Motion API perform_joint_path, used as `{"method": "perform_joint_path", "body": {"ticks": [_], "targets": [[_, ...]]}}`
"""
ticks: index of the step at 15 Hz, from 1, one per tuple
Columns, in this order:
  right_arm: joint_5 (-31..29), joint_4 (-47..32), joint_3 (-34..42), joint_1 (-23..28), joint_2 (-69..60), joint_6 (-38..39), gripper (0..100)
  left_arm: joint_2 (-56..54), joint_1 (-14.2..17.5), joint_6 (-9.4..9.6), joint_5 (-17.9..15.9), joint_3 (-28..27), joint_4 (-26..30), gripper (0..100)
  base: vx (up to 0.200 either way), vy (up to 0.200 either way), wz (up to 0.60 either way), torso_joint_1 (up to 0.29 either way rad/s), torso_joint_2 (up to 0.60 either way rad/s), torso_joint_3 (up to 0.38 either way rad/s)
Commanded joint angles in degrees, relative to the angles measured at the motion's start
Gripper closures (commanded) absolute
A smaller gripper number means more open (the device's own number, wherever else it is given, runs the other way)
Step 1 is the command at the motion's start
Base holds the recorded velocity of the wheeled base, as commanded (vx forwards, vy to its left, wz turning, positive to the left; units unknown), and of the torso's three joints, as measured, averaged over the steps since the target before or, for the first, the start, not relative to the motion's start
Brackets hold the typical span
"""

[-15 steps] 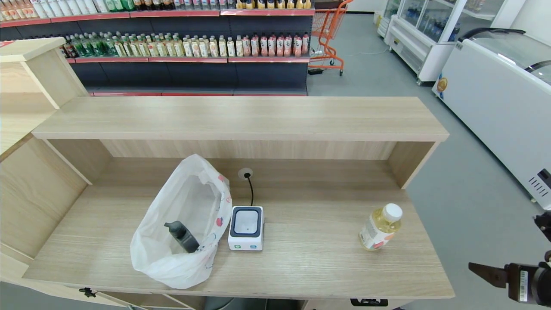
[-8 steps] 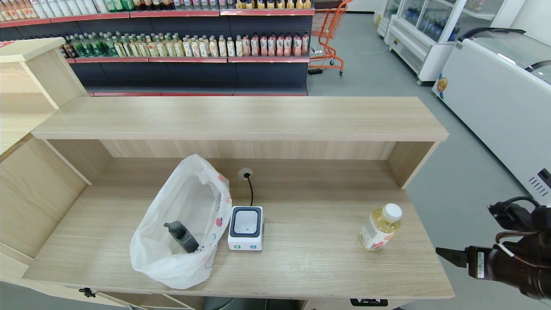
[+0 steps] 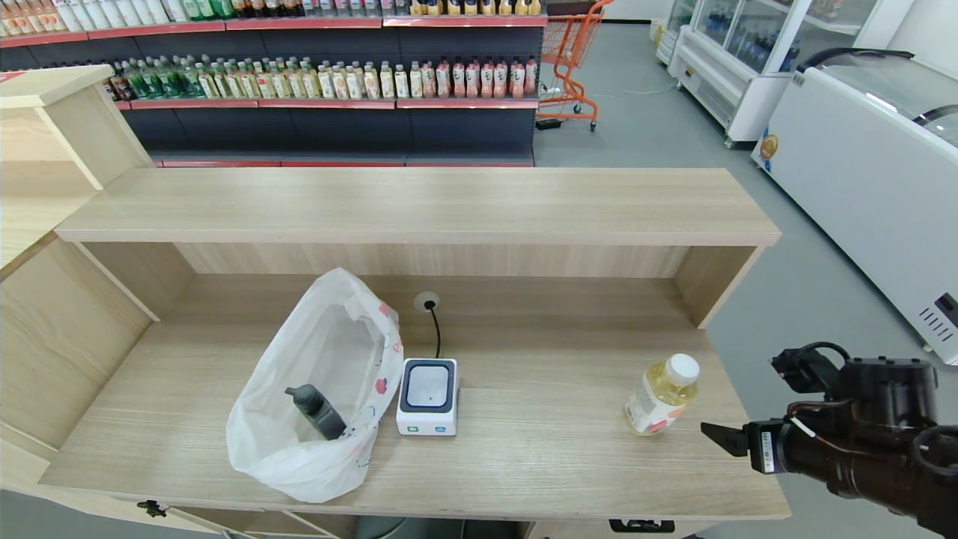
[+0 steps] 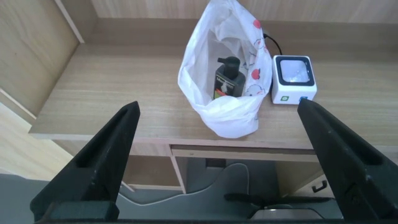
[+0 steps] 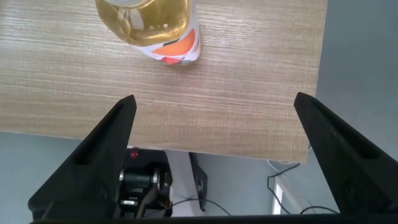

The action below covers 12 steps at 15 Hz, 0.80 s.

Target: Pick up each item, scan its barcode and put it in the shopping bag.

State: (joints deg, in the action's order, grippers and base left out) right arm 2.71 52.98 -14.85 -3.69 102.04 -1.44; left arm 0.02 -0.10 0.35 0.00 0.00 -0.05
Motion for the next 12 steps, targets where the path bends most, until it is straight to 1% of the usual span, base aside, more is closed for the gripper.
{"method": "perform_joint_path", "body": {"ticks": [1, 3, 7, 10, 12], "targets": [[0.02, 3.36, -0.01, -0.17, 5.28, -1.64, 0, -0.02, -0.08, 0.00, 0.00, 0.00, -0.04, 0, 0.000, 0.000, 0.00, 0.000, 0.00, 0.000], [0.19, 6.96, -0.09, -0.26, 7.56, -3.57, 0, -0.02, -0.08, 0.00, 0.00, 0.00, -0.04, 0, 0.000, 0.000, 0.00, 0.000, 0.00, 0.000], [0.46, 12.50, -0.44, -2.72, 11.87, -4.01, 0, -0.02, -0.08, 0.00, 0.00, 0.00, -0.04, 0, 0.000, 0.000, 0.00, 0.000, 0.00, 0.000], [0.63, 17.24, -0.71, -3.43, 15.56, -4.01, 0, -0.02, 0.01, 0.00, 0.00, 0.00, -0.04, 0, 0.000, 0.000, 0.00, 0.000, 0.00, 0.000], [0.63, 21.64, -1.68, -4.04, 19.17, -5.33, 0, -0.02, 0.01, 0.00, 0.00, 0.00, -0.04, 0, 0.000, 0.000, 0.00, 0.000, 0.00, 0.000]]}}
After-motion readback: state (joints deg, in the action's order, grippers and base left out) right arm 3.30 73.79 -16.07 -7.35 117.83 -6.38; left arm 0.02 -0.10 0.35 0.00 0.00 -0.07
